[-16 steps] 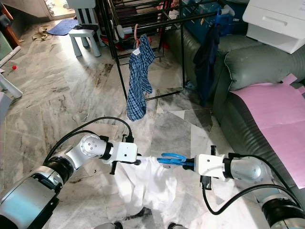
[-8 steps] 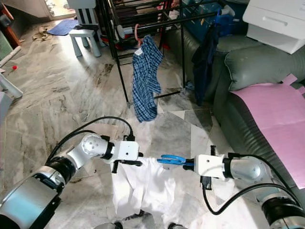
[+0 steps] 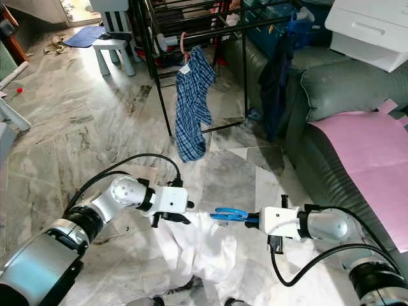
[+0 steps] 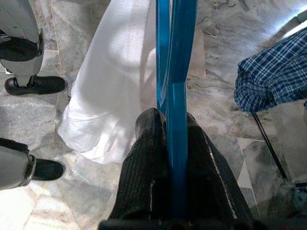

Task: Hang hanger

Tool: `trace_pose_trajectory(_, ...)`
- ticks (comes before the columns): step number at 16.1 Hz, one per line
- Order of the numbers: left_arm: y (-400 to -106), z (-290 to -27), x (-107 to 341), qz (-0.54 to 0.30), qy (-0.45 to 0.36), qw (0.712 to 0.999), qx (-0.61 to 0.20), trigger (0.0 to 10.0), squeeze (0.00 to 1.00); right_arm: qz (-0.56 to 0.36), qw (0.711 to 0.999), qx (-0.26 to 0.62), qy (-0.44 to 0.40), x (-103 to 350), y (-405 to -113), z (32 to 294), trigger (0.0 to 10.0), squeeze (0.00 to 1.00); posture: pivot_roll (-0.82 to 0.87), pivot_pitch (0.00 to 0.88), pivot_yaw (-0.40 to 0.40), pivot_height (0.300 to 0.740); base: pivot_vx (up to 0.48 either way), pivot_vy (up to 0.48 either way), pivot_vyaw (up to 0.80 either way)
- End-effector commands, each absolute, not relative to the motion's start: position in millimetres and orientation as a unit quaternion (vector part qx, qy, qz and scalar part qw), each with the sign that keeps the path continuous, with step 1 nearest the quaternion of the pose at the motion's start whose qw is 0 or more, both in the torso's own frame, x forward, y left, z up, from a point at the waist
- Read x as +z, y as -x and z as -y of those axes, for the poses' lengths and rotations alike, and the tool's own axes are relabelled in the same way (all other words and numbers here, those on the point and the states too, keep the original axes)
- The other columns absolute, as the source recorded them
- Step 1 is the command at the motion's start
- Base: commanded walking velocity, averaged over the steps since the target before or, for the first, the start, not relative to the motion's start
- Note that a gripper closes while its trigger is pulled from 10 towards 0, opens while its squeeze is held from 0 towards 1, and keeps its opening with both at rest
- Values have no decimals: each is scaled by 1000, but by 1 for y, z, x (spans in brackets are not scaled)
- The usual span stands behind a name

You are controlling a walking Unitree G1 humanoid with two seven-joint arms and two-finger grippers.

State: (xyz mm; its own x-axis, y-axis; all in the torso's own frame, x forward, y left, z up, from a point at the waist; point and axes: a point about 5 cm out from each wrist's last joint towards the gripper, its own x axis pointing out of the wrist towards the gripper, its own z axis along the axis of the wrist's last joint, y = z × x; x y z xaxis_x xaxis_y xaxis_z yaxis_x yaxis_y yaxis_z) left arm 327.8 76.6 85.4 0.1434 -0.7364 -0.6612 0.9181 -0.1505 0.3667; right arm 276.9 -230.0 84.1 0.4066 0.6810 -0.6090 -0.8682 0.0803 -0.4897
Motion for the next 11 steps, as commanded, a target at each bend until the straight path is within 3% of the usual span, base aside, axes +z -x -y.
trace_pose_trajectory(1,-332,-74,93,-107,-405,638,-646,0,0,-89,724,538,423,88,-280,224,10000,0,-114,92,43,740,0,0,0)
trace_pose_trajectory(11,-327,-80,82,-133,-402,634,-647,0,0,-84,726,534,426,89,-281,223,10000,0,-116,97,47,740,0,0,0)
